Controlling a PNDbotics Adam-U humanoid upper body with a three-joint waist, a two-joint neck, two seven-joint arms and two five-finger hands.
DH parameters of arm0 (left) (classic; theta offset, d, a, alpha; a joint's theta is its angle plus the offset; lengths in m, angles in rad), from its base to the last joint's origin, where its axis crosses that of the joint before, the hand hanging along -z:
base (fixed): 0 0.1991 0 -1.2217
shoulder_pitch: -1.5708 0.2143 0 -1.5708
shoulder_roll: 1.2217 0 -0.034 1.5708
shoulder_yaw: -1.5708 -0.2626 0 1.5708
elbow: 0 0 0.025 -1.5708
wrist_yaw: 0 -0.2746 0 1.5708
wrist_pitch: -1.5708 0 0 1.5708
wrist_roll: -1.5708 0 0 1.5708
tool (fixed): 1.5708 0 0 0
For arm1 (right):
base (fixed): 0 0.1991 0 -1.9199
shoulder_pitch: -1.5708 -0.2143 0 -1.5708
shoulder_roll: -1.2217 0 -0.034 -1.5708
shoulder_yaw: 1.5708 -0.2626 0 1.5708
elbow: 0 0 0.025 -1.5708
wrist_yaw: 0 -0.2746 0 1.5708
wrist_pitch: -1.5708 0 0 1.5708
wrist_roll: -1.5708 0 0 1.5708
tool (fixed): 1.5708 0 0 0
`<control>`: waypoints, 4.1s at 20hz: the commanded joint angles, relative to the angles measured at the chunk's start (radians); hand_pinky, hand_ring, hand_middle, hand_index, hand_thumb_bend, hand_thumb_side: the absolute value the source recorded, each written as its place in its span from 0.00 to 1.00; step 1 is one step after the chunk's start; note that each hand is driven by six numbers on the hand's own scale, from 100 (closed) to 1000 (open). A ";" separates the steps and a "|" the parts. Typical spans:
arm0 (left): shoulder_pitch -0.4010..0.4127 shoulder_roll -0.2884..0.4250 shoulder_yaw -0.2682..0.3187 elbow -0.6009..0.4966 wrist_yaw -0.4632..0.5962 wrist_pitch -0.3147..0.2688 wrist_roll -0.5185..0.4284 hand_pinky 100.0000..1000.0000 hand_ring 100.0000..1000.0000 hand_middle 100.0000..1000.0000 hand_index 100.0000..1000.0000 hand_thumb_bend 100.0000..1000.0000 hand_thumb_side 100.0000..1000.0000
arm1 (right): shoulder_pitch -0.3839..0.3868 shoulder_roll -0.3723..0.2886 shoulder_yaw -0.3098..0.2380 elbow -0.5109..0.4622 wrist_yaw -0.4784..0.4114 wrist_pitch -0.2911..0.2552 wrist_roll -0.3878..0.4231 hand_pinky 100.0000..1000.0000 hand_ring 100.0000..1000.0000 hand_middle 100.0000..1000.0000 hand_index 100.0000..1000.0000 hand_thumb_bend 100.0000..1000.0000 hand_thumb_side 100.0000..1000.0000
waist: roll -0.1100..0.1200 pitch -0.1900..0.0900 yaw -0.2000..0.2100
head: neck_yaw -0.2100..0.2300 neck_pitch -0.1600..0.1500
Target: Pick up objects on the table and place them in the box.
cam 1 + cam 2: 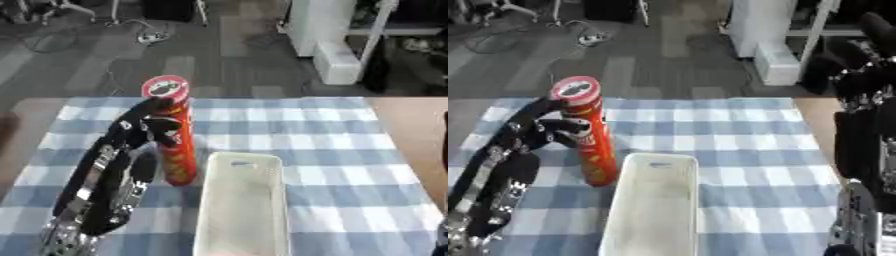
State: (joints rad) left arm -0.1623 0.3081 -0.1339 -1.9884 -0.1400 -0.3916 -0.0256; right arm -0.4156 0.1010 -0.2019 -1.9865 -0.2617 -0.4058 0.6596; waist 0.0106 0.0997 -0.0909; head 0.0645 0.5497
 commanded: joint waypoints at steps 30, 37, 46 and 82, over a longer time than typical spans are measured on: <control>-0.169 0.042 -0.046 -0.012 0.216 0.049 0.092 0.57 0.77 0.88 0.98 0.00 0.63 | 0.044 -0.025 0.017 -0.013 -0.047 0.052 0.066 0.86 0.91 0.92 0.89 0.00 0.48 | 0.019 -0.015 -0.001 | 0.012 0.201; -0.265 0.139 -0.020 -0.012 0.191 0.053 0.136 0.60 0.77 0.87 0.97 0.07 0.31 | 0.041 -0.026 0.020 -0.013 -0.048 0.056 0.080 0.86 0.90 0.92 0.88 0.00 0.48 | 0.018 -0.013 -0.003 | 0.024 0.186; -0.354 0.371 -0.012 -0.012 0.000 0.020 -0.065 0.72 0.85 0.92 0.97 0.14 0.16 | 0.045 -0.033 0.026 -0.013 -0.052 0.066 0.095 0.86 0.91 0.92 0.88 0.00 0.48 | 0.030 -0.014 -0.017 | 0.022 0.165; -0.649 0.460 -0.065 0.263 -0.341 0.025 -0.611 0.78 0.92 0.99 1.00 0.00 0.62 | 0.050 -0.062 0.032 -0.001 -0.071 0.085 0.155 0.86 0.91 0.89 0.87 0.00 0.48 | 0.055 -0.011 -0.046 | 0.033 0.075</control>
State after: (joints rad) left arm -0.7889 0.7612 -0.1999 -1.7382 -0.5053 -0.3723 -0.6279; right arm -0.3523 0.0516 -0.1727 -1.9798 -0.3283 -0.3066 0.7956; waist 0.0682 0.1000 -0.1367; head 0.0885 0.6319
